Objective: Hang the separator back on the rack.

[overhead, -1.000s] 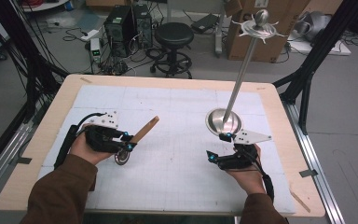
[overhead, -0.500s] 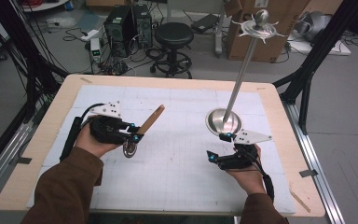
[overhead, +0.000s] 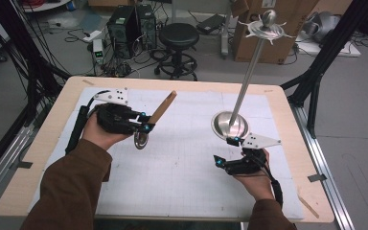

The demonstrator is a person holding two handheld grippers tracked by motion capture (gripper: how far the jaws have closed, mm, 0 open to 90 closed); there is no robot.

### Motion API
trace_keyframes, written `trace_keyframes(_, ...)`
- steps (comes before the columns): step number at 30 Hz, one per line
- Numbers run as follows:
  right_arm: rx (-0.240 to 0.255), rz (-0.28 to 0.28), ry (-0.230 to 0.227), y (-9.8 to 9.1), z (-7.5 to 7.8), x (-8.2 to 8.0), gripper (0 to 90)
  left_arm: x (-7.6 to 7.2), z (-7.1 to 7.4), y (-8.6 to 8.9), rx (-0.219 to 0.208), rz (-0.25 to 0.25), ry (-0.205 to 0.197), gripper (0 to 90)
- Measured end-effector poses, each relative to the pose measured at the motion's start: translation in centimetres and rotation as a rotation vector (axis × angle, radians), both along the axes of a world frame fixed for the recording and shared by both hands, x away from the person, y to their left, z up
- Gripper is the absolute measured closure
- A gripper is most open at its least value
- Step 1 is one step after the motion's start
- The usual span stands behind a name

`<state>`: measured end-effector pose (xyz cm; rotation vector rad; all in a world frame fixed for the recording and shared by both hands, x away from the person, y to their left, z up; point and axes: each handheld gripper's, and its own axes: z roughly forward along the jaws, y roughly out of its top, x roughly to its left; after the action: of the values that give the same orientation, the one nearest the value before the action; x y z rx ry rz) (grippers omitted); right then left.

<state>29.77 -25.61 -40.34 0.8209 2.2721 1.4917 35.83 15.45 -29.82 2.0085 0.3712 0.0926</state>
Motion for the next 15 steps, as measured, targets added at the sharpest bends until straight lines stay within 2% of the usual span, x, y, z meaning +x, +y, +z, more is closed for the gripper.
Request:
trace_keyframes(5,0.000,0.003,0.001,0.0,0.0,-0.1,15.3,0.5,0.9,-0.6,0.004,-0.008,-0.019,69.2)
trace_keyframes(8,0.001,0.001,0.003,0.0,0.0,-0.1,15.3,0.8,1.3,-0.9,-0.019,-0.013,-0.019,69.2)
trace_keyframes(12,0.000,-0.001,0.000,0.0,0.0,-0.1,15.3,1.4,1.8,-1.1,-0.020,-0.013,-0.032,69.2)
trace_keyframes(15,0.000,-0.001,0.000,-0.1,-0.1,-0.1,15.3,1.7,2.6,-1.4,-0.039,-0.016,-0.039,69.2)
